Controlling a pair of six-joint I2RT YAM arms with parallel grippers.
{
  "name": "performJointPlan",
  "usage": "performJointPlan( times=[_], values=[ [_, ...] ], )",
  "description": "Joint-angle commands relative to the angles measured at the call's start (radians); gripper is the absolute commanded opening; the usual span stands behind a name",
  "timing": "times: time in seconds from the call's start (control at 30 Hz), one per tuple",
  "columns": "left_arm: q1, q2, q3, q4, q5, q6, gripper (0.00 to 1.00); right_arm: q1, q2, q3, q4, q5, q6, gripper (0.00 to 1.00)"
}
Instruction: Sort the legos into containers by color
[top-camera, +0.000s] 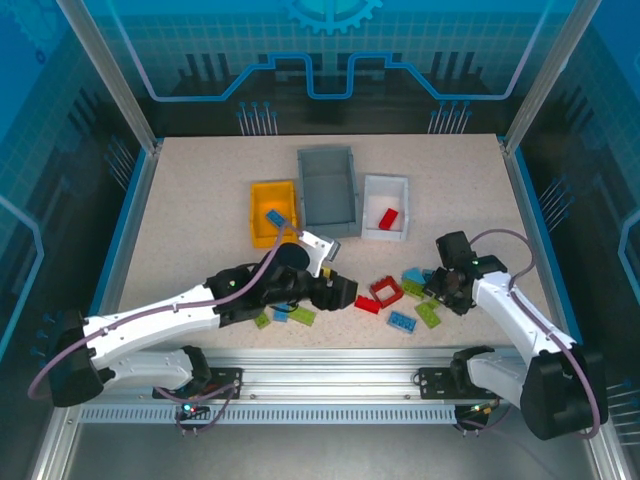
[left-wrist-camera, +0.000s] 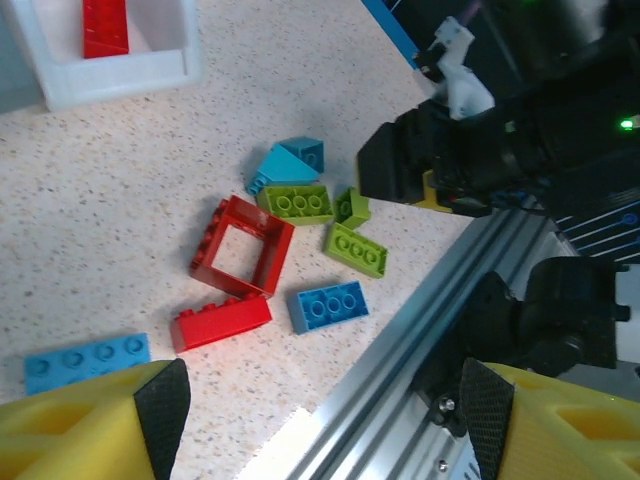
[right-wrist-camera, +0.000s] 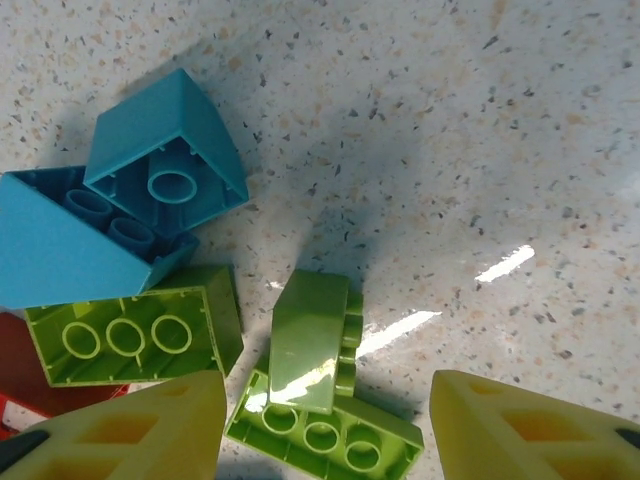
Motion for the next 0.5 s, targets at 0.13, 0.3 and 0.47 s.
performJointPlan(
  times=[0.13,0.3,0.47],
  values=[
    [0.000,-0.073,-0.012,0.009,-0.079,0.003,0.75,-0.044,0.052,-0.048,0.088,-0.053,-0.029,0.52],
    [-0.001,-0.072,-0.007,0.015,-0.079,0.000,0.75,-0.056,0.088,-0.059,0.114,-0.043,-0.031,0.44],
    [-0.001,-0.082,-0.001,0.015,-0.083,-0.002,0.75,-0.073,0.103,-0.075,0.146,-0.058,-0.031,0.34]
  ],
)
